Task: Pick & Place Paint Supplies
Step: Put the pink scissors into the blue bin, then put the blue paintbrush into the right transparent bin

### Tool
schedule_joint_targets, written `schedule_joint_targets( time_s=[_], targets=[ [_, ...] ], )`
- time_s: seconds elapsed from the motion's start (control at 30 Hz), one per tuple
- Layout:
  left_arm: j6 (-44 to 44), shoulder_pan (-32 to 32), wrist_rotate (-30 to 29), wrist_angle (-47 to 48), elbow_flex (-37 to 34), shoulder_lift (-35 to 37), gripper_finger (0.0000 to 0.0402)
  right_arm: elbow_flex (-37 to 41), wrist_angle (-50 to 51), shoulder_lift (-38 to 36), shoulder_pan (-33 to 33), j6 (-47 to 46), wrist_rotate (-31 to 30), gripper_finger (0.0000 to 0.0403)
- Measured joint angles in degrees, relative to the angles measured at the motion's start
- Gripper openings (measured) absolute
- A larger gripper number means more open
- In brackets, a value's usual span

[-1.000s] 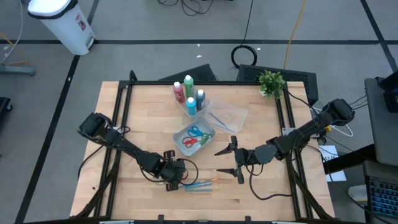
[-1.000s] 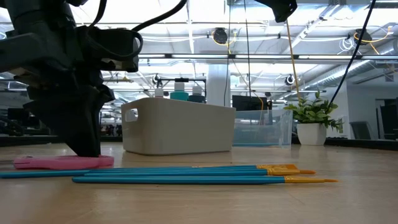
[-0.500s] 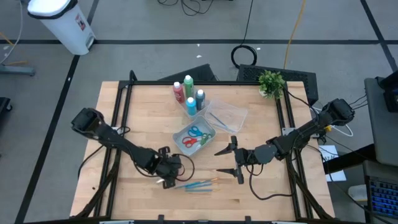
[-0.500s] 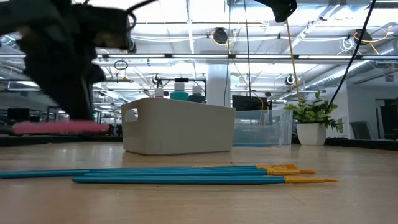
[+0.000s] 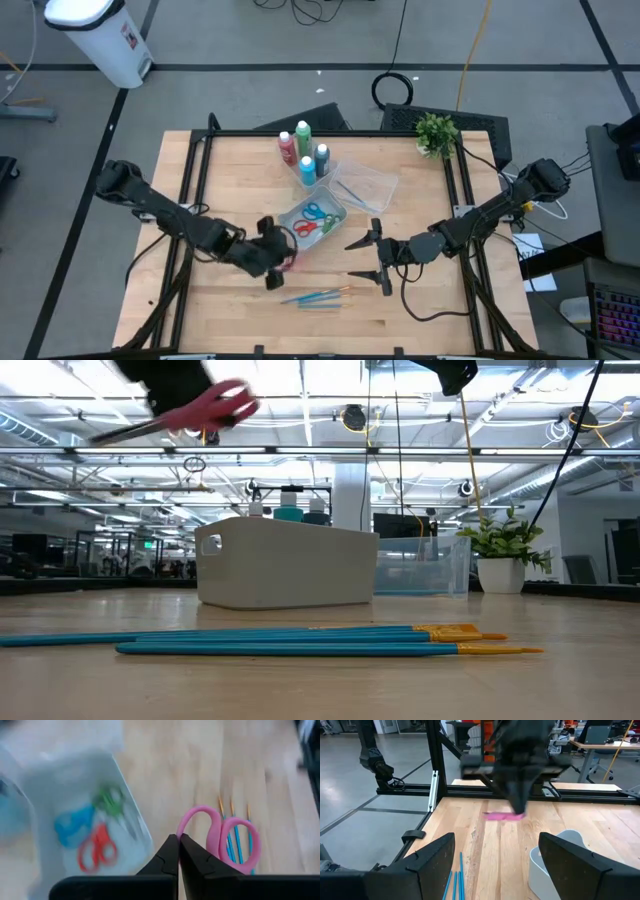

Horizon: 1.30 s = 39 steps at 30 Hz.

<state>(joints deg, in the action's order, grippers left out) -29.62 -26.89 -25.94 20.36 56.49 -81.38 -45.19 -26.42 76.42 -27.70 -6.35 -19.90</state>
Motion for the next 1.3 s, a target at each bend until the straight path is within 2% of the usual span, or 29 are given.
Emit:
schedule_joint_targets(
  time_s=[0.2,0.37,0.63,0.93,1.07,1.3],
  targets=[
    [4.52,4.99,-6.98,-10.62,0.08,-0.07,0.0001,-0.02,-0.09,0.00,0.00,-0.02,0.00,0.0279],
    [4.15,10.80,-9.59,-11.28,0.04,-1.83,0.0001,0.00,-0.06,0.00,0.00,-0.02,0.11,0.0279],
    [2.44,17.61,-5.45,-11.02,-0.02,-5.66,0.0001,-0.02,0.12,0.00,0.00,0.11,0.16,0.0279],
    [2.43,19.75,-2.24,-10.88,0.02,-12.29,0.0005,-0.02,0.57,0.00,0.00,-0.02,0.20,0.0279],
    [3.02,19.87,-2.30,-10.58,0.02,-13.59,0.0040,-0.02,0.58,0.00,0.00,-0.02,0.20,0.0279],
    [2.96,19.86,-1.78,-10.03,0.02,-12.82,0.0131,-0.02,0.59,0.00,0.00,0.07,0.20,0.0279]
  ],
)
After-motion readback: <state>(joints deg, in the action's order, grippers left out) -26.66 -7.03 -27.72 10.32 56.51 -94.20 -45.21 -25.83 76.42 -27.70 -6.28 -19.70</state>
